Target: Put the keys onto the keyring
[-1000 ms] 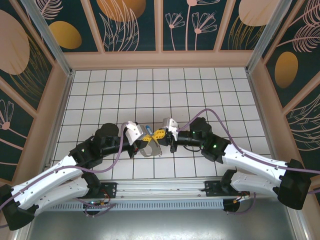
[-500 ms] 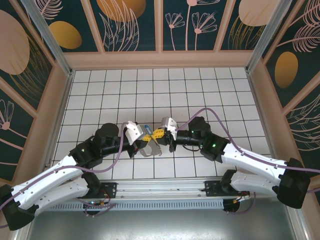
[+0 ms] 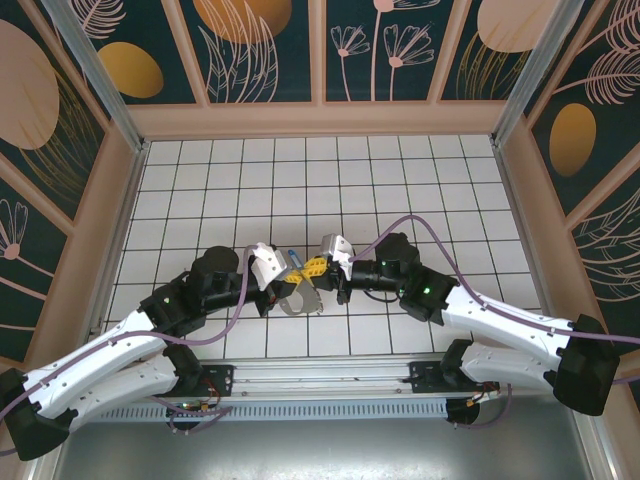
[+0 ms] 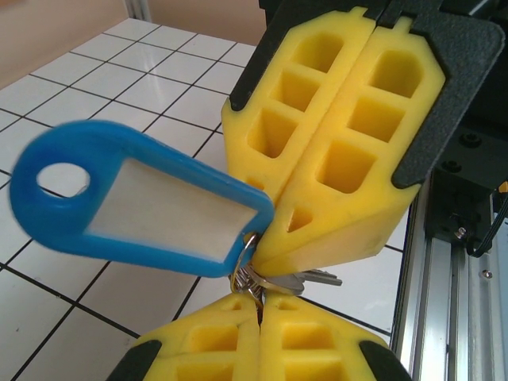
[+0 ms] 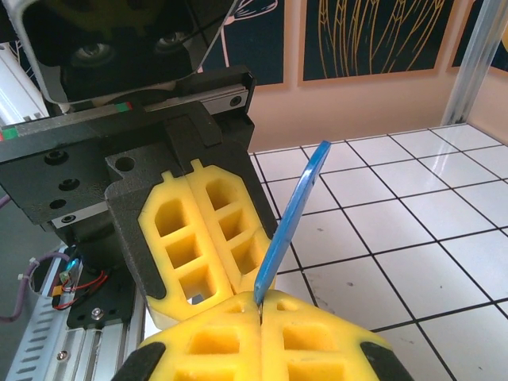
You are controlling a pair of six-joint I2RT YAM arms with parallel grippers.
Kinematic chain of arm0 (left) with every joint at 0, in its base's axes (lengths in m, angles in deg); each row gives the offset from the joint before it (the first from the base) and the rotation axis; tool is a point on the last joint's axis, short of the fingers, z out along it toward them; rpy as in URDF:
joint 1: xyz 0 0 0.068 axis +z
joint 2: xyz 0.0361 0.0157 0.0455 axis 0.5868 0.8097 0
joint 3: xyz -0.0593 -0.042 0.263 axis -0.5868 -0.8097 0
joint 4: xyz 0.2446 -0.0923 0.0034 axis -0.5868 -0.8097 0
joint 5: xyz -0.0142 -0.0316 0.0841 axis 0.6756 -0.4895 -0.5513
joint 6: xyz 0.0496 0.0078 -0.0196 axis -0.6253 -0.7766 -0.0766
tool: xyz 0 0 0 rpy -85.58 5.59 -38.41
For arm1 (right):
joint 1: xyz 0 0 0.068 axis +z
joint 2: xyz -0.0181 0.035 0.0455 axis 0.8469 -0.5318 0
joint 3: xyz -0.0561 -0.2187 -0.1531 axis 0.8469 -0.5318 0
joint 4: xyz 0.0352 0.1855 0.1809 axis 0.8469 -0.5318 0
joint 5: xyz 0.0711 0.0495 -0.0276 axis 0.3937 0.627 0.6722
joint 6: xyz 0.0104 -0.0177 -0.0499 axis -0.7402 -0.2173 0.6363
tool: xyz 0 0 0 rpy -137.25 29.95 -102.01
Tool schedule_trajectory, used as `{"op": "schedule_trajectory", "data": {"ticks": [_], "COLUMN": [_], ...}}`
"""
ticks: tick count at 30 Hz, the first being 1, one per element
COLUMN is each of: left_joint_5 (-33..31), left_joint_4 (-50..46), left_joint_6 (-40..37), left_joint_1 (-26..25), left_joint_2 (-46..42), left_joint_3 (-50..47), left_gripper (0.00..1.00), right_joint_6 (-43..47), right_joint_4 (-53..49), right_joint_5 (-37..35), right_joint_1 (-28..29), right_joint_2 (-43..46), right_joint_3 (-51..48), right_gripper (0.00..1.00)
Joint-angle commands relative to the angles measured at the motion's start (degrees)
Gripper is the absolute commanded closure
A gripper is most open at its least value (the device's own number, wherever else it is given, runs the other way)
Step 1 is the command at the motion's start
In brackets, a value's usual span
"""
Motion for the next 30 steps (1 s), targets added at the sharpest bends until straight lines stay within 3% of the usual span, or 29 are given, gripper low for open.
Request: {"op": "schedule_trajectory", "data": {"ticks": [1,30], "left_joint_5": [2.3,1.4], "left_joint_4": [2.2,1.9], "left_joint_6": [-1.0,-1.2], "left_joint_1": [-0.2,-0.2], "left_joint_2": [-0.3,0.0], "left_joint_3": [1.3,1.4], "left_gripper": [1.0,1.0], "right_joint_6": [0.1,1.1], "right_joint_4": [-0.6,-6.8], "right_joint_5": [-2.9,-7.5], "right_joint_1": [0.4,0.4], "right_joint_2": [-0.3,-0.8], "right_joint_3": [1.4,2.9], "right_gripper": [1.0,1.0]}}
